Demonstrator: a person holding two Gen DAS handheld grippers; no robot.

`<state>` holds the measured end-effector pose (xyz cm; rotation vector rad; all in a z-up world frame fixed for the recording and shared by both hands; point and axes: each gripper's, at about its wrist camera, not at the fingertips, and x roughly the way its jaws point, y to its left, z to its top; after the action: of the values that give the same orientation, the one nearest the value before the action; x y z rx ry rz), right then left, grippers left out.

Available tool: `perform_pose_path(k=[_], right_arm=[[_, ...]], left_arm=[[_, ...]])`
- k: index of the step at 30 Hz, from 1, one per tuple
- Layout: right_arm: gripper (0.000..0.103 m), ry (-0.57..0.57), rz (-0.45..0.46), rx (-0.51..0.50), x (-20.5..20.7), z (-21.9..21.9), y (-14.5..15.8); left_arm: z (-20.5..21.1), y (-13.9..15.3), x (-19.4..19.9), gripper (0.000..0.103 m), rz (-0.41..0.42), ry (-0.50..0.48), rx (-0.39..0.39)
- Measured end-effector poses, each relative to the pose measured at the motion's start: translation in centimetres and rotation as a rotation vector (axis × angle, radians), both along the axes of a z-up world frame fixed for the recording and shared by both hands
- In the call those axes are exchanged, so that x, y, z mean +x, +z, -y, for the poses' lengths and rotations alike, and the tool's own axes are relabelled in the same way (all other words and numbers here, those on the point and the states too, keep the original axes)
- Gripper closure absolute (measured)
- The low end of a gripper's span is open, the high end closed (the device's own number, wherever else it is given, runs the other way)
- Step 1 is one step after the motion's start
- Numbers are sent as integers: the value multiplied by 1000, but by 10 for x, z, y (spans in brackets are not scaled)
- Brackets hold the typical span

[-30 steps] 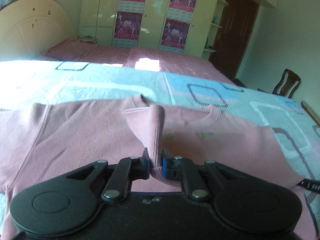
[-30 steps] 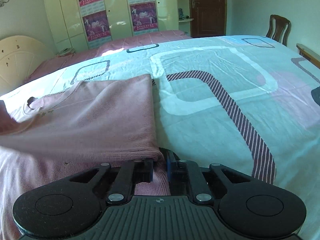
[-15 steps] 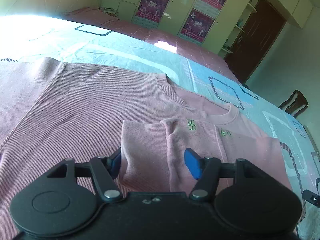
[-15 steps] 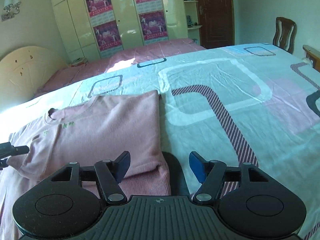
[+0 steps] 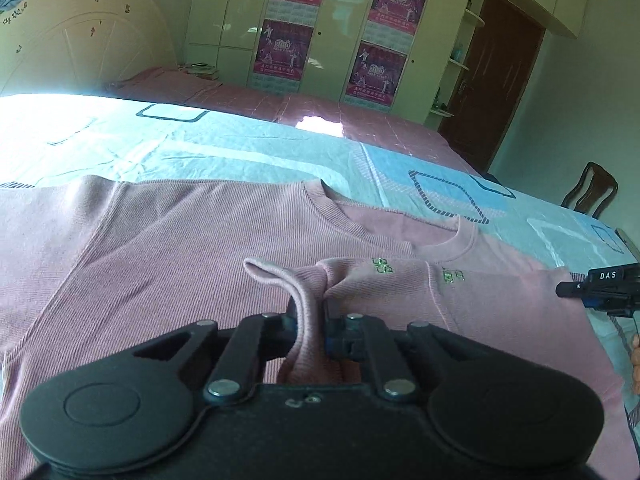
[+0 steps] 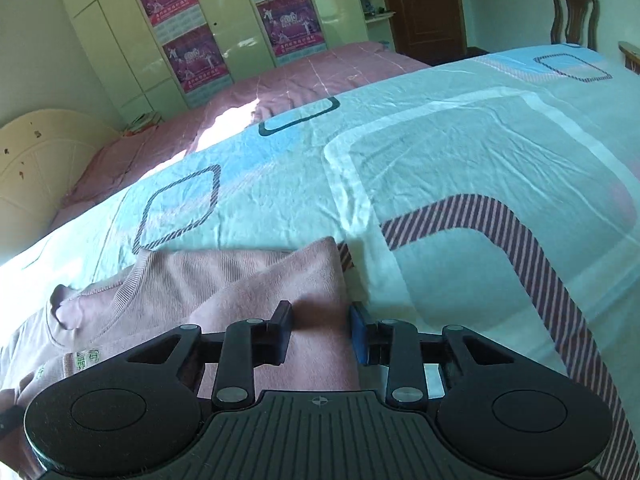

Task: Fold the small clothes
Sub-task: 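Fold the held side edge inward over the body, open the right tool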

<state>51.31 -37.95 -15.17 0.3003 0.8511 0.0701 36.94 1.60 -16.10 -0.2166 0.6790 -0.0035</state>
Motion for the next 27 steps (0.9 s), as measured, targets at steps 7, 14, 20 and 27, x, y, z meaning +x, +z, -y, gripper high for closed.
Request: perform_pose_path(k=[7,14,20,27], right_arm=[[94,-2,45,-139,-5,-12,-3],[79,84,119,-161,-44,-36,24],[48,235,95,-175,-83,-75,20],[44,252,51,-208,-105,-90,10]], left_arm=[[11,-9,9,83,-50,-8,101],[2,8,-4,41,-55,16,110],[2,-1,-11,37,-154,21,179],[-17,15,-34,38,-182,65,102]])
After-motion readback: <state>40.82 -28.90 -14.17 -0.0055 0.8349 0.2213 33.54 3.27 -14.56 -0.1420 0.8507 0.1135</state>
